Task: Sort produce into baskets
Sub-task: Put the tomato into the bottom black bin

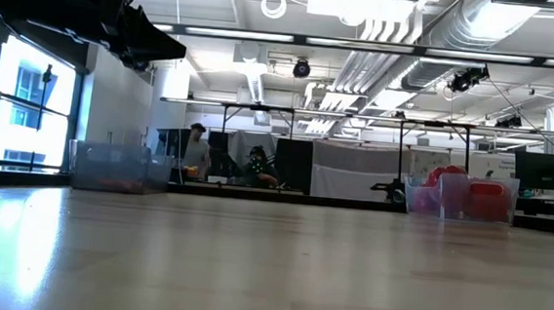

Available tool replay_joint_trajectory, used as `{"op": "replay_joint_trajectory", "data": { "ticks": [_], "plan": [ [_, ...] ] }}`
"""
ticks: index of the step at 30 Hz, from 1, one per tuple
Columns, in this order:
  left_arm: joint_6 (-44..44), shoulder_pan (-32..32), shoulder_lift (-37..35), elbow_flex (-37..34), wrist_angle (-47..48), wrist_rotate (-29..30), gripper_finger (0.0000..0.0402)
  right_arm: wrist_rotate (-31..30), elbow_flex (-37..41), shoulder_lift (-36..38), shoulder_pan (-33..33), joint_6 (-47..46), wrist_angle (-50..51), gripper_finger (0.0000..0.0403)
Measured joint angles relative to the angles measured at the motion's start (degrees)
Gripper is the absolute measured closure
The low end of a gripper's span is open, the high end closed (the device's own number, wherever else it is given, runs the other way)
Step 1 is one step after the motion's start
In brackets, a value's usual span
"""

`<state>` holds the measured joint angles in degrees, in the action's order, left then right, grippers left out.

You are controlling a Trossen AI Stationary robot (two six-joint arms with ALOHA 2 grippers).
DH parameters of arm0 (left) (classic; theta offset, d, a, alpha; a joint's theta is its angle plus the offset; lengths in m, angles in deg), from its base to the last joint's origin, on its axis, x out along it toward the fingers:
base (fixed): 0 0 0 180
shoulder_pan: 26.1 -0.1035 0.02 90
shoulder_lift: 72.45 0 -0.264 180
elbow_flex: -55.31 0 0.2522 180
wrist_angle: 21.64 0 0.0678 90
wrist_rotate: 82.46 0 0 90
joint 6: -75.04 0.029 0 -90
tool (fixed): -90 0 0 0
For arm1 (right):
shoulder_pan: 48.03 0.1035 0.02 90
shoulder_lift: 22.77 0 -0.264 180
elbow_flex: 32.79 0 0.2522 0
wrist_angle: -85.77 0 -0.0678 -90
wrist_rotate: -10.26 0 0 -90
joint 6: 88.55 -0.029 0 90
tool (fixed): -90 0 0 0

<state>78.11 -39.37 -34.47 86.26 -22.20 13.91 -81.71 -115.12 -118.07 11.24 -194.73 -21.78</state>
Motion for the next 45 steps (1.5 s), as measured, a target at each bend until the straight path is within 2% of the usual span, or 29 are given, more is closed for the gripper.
{"op": "replay_joint_trajectory", "data": {
  "ticks": [6, 16, 21, 25, 28, 31, 35, 40, 42, 45],
  "plan": [
    [0.0, -0.01, 0.0, -0.01, 0.01, 0.0, 0.0335, 2.0, 0.0, -0.07, -1.18, 2.31, -0.6, 0.0131],
    [0.04, 0.0, 0.0, -0.01, 0.02, 0.0, 0.0335, 1.8, 0.0, -0.07, -3.06, 4.73, 0.6, 0.0072],
    [0.07, -0.02, 0.0, 0.0, 0.02, 0.0, 0.0335, 2.1, 0.0, -0.05, -3.05, 8.07, 0.58, 0.0067],
    [0.07, 0.0, 0.0, 0.0, 0.02, 0.0, 0.0335, 4.93, 0.0, -0.05, -3.39, 9.91, 0.52, 0.0072],
    [0.09, -0.02, 0.0, -0.02, 0.02, 0.0, 0.0335, 8.16, -0.56, -0.05, -3.46, 11.44, 0.72, 0.0096],
    [0.09, -0.02, 0.0, 0.0, 0.02, 0.0, 0.0335, 9.99, -2.76, -0.03, -3.4, 13.05, 2.11, 0.0142],
    [0.09, -0.01, 0.0, 0.0, 0.02, 0.0, 0.0335, 10.56, -5.94, 0.04, -2.72, 14.78, 4.27, 0.0241],
    [0.13, -0.02, -0.01, -0.01, 0.0, 0.0, 0.0335, 18.79, -3.99, 0.06, -1.31, 13.63, 2.4, 0.0379],
    [0.13, -0.02, 0.0, 0.0, 0.02, 0.0, 0.0335, 20.98, -2.29, 0.06, -0.67, 13.46, -0.06, 0.039],
    [0.14, -0.01, -0.01, 0.0, 0.02, 0.0, 0.0335, 22.58, 0.03, 0.06, -0.07, 12.07, -1.19, 0.0379]
  ]
}}
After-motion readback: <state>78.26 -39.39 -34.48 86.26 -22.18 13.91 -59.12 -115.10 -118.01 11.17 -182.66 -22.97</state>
